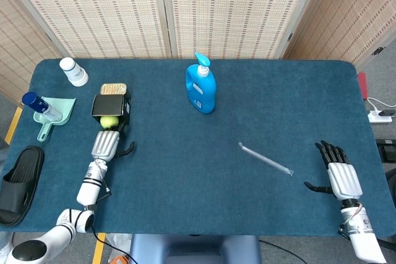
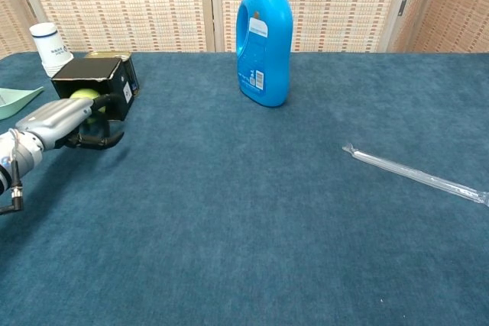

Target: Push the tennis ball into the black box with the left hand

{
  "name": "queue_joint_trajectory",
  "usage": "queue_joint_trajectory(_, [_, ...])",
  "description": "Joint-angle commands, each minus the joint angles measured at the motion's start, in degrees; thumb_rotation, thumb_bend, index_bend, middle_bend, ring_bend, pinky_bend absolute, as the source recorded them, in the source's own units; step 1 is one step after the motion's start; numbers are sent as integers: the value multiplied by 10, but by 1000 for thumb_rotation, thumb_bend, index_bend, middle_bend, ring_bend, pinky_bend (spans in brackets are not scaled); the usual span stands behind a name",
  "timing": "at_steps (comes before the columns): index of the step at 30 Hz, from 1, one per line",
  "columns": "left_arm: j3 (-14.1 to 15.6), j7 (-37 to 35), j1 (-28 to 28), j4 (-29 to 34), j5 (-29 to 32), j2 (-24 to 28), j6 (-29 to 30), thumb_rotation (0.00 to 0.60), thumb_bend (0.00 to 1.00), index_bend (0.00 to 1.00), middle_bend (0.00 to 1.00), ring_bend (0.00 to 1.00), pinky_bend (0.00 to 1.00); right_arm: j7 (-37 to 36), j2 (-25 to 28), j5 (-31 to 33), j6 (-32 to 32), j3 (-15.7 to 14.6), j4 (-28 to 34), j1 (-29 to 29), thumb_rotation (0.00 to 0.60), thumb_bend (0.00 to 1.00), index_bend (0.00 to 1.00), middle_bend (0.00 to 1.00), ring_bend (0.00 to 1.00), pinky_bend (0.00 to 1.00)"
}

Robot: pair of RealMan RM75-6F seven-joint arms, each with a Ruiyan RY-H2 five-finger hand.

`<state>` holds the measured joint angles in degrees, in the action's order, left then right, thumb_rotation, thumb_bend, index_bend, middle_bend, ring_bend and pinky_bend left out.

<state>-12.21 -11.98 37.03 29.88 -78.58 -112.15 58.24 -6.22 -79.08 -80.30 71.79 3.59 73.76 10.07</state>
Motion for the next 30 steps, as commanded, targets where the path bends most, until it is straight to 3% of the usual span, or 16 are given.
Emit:
queue_joint_trajectory(1, [-4, 1, 5, -6, 7, 0, -5, 179, 347, 0, 0, 0, 0, 1, 0, -1, -1, -1, 0, 1, 600, 0, 0, 0, 0, 0])
queue_joint_trajectory(16, [8, 2, 0, -3, 17, 6, -33, 177, 347, 0, 0, 0, 0, -10, 2, -12, 8, -6, 0, 0, 600, 0, 0, 0, 0, 0])
queue_joint_trajectory(30, [21, 56, -14, 72, 19, 35, -25, 176, 347, 0, 0, 0, 0, -21, 5, -18, 17, -8, 2, -4, 600, 0, 0, 0, 0, 0])
